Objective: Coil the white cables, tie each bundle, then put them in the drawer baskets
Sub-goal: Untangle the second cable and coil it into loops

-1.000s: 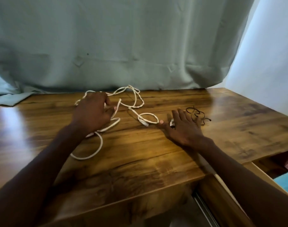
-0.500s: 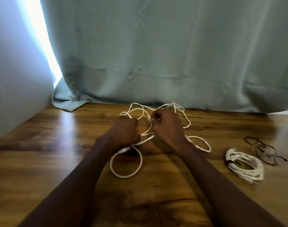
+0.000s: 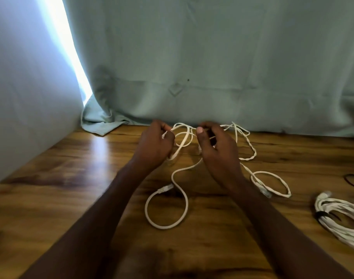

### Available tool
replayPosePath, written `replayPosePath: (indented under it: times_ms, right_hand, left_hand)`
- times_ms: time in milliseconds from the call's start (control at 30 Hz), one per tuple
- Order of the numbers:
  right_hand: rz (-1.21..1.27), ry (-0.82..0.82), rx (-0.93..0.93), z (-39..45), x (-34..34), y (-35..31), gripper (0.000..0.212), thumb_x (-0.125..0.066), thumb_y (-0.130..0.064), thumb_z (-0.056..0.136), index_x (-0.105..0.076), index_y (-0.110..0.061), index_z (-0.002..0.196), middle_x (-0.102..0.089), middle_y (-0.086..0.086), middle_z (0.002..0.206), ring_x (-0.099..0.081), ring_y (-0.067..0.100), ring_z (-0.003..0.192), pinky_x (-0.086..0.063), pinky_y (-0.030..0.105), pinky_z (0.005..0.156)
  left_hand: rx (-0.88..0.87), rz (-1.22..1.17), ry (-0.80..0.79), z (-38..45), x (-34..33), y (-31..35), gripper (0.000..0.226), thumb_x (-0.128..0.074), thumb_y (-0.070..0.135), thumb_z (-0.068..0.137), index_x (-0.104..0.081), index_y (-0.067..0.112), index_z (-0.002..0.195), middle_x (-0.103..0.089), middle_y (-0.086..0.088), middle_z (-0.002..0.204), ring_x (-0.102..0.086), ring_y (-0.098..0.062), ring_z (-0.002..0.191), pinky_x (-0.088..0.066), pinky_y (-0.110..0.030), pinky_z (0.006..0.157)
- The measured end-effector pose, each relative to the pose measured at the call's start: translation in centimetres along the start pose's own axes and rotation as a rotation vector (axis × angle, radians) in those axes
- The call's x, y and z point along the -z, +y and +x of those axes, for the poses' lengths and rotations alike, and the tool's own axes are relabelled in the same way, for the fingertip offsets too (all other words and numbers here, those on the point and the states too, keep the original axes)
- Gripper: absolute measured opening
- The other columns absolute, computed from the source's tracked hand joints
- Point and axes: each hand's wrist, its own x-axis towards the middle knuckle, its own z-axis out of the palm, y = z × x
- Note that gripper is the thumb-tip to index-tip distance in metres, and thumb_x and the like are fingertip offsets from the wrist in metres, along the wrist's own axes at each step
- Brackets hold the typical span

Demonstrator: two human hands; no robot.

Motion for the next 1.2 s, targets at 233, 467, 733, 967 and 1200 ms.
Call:
replayPosePath:
  times_ms: [233,467,733,967,1200]
  right_hand:
    - [0.447,-0.434,-0.188,-0.6,-0.4,-1.3,0.013,-0.067,-0.009,0.099,-0.075,-0.011,0.109,-0.080,-0.004,0.094,-0.074,0.003,0.091,-0.054,0.015,0.080]
    - [0.928,-0.075,-0.421,1.2,1.5,-1.1,0.025,-0.069,-0.025,0.087,-0.074,-0.002,0.093,-0.048,-0.003,0.054,-0.044,0.015,0.055,-0.043,0.037,0.069]
    - [0.564,-0.175,-0.399,0.7,1.1,-0.5,0.015,-0.072,-0.020,0.096,-0.078,-0.006,0.098,-0.060,0.006,0.064,-0.056,0.015,0.059,-0.052,0.028,0.062]
    - [0.281,-0.005,-0.255,0.4,0.4,0.1,0.019,-0.062,-0.030,0.104,-0.076,-0.024,0.093,-0.062,0.000,0.058,-0.052,0.010,0.049,-0.042,0.024,0.046]
    - [0.371,-0.453,-0.287,-1.6,-1.5,-1.6,0.008,-0.065,-0.010,0.100,-0.073,-0.009,0.101,-0.078,0.007,0.080,-0.076,0.019,0.076,-0.062,0.030,0.075]
  left_hand:
    - [0.002,-0.177,0.026,-1.2,-0.8,0.9,0.010,-0.048,0.018,0.105,-0.047,0.009,0.109,-0.069,-0.016,0.079,-0.066,-0.021,0.058,-0.058,-0.040,0.055]
    - [0.061,-0.647,0.008,0.1,2.5,2.3,0.026,-0.042,0.008,0.106,-0.067,0.008,0.102,-0.063,-0.006,0.071,-0.065,-0.026,0.072,-0.052,-0.032,0.063]
    - [0.314,-1.663,-0.330,-0.5,4.7,2.7,0.019,-0.041,0.015,0.090,-0.055,0.011,0.078,-0.049,0.001,0.062,-0.060,-0.016,0.056,-0.053,-0.027,0.056]
    - [0.305,-1.446,-0.575,-0.8,4.7,3.8,0.042,-0.033,0.031,0.110,-0.051,0.017,0.075,-0.056,0.000,0.061,-0.066,-0.019,0.068,-0.058,-0.034,0.067]
    - [0.254,-1.894,-0.243,0.2,4.6,3.6,0.035,-0.037,0.015,0.108,-0.054,0.006,0.080,-0.061,-0.026,0.138,-0.049,-0.048,0.137,-0.044,-0.056,0.112]
